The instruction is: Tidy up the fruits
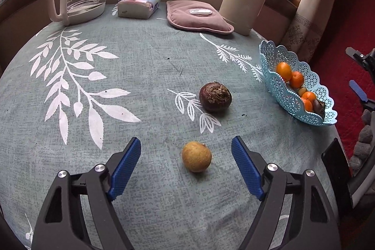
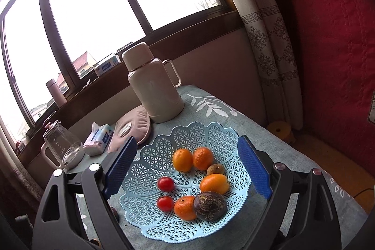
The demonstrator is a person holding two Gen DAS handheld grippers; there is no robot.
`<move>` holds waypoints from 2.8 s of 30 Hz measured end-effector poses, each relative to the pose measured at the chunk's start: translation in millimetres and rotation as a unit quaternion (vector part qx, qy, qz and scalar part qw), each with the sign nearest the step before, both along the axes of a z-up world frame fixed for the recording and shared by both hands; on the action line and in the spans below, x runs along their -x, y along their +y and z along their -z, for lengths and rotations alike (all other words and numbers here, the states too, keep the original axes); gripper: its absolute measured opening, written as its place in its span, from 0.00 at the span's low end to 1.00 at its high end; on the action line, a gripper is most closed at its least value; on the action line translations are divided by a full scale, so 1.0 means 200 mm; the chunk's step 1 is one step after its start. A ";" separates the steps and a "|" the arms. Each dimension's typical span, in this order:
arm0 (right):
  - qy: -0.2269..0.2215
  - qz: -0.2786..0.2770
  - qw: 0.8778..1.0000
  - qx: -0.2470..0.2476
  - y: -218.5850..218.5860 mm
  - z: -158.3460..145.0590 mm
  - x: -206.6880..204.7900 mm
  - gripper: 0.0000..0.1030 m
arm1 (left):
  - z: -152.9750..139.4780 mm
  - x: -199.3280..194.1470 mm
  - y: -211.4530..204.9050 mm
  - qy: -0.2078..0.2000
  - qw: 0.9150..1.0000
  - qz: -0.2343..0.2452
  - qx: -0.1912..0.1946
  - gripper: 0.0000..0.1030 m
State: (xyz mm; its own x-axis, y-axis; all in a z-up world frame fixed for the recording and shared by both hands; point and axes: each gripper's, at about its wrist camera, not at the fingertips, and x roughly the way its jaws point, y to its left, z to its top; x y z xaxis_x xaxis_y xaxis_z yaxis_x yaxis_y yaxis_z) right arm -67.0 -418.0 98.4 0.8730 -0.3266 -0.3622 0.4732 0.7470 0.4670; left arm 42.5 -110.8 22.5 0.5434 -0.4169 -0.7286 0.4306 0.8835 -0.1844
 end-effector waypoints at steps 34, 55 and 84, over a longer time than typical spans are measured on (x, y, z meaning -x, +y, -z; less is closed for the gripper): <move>0.055 -0.222 0.964 0.138 0.66 0.09 -0.19 0.87 | -0.16 -0.02 0.13 -0.045 0.998 -0.031 0.008 0.26; 0.216 -0.368 0.897 0.117 1.00 0.34 -0.69 0.64 | -0.26 -0.09 0.30 -0.060 0.994 -0.072 0.052 0.26; 0.220 -0.354 0.900 0.128 0.99 0.36 -0.76 0.42 | -0.12 -0.06 0.22 -0.008 0.998 -0.037 0.048 0.29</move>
